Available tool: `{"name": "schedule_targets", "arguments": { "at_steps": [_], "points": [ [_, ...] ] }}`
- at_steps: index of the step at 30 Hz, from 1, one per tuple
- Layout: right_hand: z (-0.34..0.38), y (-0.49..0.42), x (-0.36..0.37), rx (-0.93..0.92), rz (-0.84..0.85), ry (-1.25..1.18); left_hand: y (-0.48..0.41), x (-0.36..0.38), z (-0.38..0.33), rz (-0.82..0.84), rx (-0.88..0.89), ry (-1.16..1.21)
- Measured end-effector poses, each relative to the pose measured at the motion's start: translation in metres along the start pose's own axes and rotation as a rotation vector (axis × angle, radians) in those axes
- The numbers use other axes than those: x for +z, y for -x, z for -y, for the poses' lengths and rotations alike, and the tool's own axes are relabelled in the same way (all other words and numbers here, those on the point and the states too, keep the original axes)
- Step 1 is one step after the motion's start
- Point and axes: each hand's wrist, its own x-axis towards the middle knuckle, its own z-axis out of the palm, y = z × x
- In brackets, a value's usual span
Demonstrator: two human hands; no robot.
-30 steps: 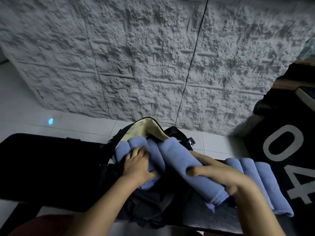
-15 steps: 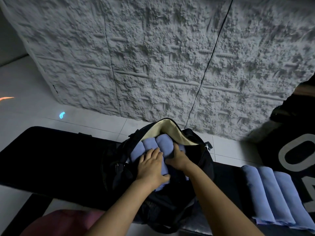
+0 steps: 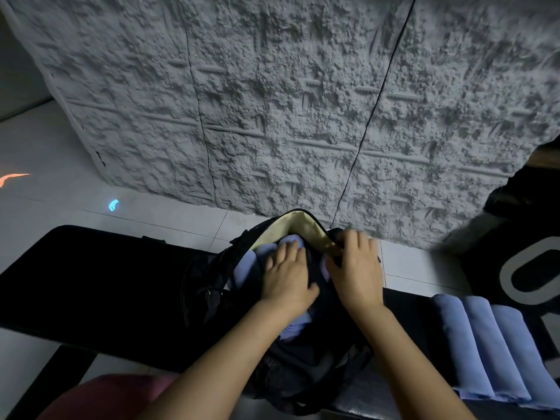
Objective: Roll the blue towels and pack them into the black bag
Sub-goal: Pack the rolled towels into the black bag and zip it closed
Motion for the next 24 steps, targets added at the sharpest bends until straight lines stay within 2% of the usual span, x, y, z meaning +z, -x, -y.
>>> {"name": "schedule_targets", "arguments": {
  "at_steps": [1,2,6,12,14,16,18,20,24],
  "points": [
    [-0.005,-0.002,0.001,-0.005,-0.052,0.046,-0.004,0.002,-0.005,0.036,0.01,-0.014],
    [-0.008,-0.005,0.003,0.02,-0.024,0.091,-0.008,0.005,-0.008,0.086,0.012,-0.035],
    [-0.019,-0.031,0.009,-0.001,0.193,0.268,-0.019,0.01,-0.006,0.177,-0.006,-0.16],
    [-0.021,-0.051,-0.005,0.068,0.175,0.173,-0.031,-0.002,0.014,0.397,-0.1,-0.095],
    [-0.025,-0.037,-0.007,-0.017,0.113,0.209,-0.028,0.0,0.012,0.386,-0.088,-0.11],
    [-0.028,-0.015,-0.009,-0.216,0.019,0.186,-0.019,0.005,0.005,0.309,-0.075,-0.123],
    [-0.036,0.012,-0.008,-0.476,0.06,0.155,-0.009,0.011,-0.002,0.214,-0.021,-0.129],
    [-0.049,0.033,-0.001,-0.662,0.17,0.202,0.002,0.017,-0.007,0.137,0.067,-0.131],
    [-0.075,0.051,0.006,-0.682,0.239,0.386,0.01,0.021,-0.005,0.112,0.091,-0.149]
  ]
}}
